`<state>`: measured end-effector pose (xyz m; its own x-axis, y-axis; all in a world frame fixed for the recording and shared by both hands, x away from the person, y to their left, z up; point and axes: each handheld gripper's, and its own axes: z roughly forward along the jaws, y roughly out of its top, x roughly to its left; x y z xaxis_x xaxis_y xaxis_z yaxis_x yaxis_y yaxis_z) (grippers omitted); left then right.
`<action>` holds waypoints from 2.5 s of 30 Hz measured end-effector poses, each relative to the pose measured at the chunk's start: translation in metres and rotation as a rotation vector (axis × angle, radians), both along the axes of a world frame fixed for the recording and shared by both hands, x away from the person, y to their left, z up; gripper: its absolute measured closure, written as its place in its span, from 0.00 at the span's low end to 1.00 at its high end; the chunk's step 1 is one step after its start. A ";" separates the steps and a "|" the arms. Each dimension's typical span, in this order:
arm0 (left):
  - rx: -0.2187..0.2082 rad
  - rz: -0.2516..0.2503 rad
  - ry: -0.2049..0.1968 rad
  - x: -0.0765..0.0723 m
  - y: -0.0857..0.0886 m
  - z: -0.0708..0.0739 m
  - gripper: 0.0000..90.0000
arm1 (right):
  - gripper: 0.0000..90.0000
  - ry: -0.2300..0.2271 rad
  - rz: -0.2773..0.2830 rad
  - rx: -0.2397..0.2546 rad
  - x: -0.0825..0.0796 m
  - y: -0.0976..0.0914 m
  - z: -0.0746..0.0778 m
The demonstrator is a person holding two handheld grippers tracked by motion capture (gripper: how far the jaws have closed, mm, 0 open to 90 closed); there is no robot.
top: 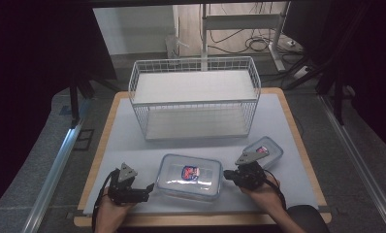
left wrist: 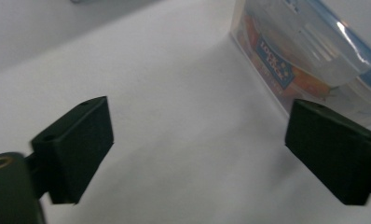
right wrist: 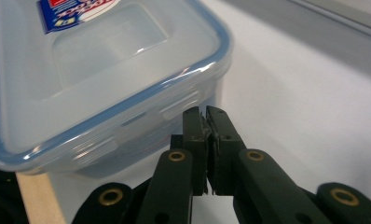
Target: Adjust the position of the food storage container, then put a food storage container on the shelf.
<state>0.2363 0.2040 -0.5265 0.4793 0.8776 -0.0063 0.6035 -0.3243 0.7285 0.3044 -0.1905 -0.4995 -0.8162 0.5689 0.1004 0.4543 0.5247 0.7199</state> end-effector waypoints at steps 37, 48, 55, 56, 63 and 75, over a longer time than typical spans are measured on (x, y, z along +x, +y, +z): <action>-0.110 -0.119 0.107 0.005 -0.050 0.010 1.00 | 1.00 -0.019 -0.069 -0.041 -0.006 -0.015 0.004; -0.086 -0.088 0.041 0.001 -0.031 0.007 0.74 | 0.91 -0.073 -0.042 -0.058 -0.010 -0.023 0.008; -0.072 -0.081 -0.041 -0.007 -0.003 0.004 0.42 | 0.63 -0.103 -0.003 -0.090 -0.015 -0.035 0.010; -0.076 -0.086 -0.044 -0.007 0.000 0.003 0.36 | 0.58 -0.102 0.008 -0.085 -0.016 -0.037 0.010; -0.029 -0.034 -0.029 -0.007 -0.002 0.004 0.13 | 0.40 -0.068 0.033 -0.051 -0.011 -0.045 0.007; -0.064 -0.064 -0.065 -0.007 0.001 0.000 0.03 | 0.34 -0.062 -0.001 -0.043 -0.010 -0.047 0.008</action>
